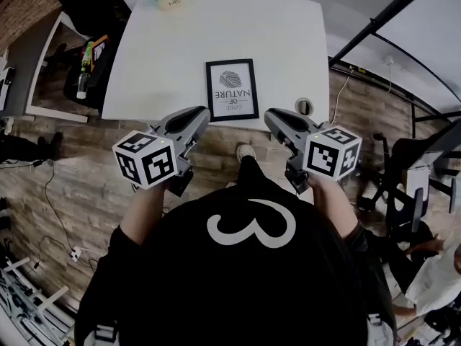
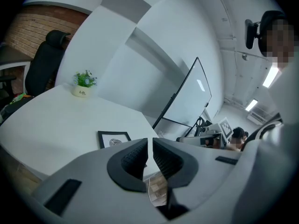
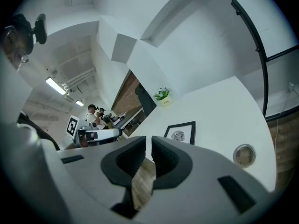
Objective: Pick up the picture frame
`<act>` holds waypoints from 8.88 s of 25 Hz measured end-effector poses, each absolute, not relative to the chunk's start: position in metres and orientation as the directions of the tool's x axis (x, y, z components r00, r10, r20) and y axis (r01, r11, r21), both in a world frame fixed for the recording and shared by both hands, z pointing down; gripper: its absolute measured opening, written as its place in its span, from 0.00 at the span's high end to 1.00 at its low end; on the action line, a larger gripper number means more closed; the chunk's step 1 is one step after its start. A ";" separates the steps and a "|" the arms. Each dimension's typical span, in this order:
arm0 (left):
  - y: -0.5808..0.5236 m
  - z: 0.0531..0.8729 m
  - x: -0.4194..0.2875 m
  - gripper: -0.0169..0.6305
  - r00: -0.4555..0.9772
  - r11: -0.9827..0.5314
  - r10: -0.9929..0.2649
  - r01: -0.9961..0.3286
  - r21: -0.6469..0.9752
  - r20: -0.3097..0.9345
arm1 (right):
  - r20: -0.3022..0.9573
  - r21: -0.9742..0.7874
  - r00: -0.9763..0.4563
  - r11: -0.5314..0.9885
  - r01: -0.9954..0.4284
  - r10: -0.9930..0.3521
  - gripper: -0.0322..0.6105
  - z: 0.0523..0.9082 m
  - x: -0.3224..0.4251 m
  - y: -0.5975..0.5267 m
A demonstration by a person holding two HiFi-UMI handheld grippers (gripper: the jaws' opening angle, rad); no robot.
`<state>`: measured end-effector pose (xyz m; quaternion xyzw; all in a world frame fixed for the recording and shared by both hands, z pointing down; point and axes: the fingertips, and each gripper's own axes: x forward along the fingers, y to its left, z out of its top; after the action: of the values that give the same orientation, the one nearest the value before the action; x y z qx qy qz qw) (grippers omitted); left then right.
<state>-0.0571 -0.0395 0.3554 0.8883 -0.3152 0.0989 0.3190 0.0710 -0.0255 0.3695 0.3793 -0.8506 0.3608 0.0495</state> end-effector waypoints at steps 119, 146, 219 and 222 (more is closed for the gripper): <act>-0.139 0.538 -0.074 0.83 0.527 -0.304 -0.373 -0.847 0.436 0.764 | 0.719 -0.506 -0.566 0.254 -0.824 -0.404 0.80 0.539 0.061 -0.133; -0.126 0.470 -0.077 0.83 0.527 -0.366 -0.504 -0.848 0.383 0.684 | 0.623 -0.462 -0.587 0.363 -0.809 -0.518 0.80 0.469 0.060 -0.123; -0.016 0.283 -0.096 0.84 0.656 -0.588 -0.690 -0.755 0.291 0.307 | 0.248 -0.305 -0.597 0.523 -0.796 -0.763 0.80 0.294 0.045 -0.015; -0.012 0.284 -0.096 0.84 0.657 -0.589 -0.692 -0.754 0.291 0.300 | 0.244 -0.305 -0.596 0.523 -0.796 -0.765 0.80 0.295 0.046 -0.010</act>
<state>-0.0957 -0.0117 0.2836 0.8881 -0.4068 0.0777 0.1995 0.0459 -0.0099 0.2953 0.4475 -0.8718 0.1954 0.0399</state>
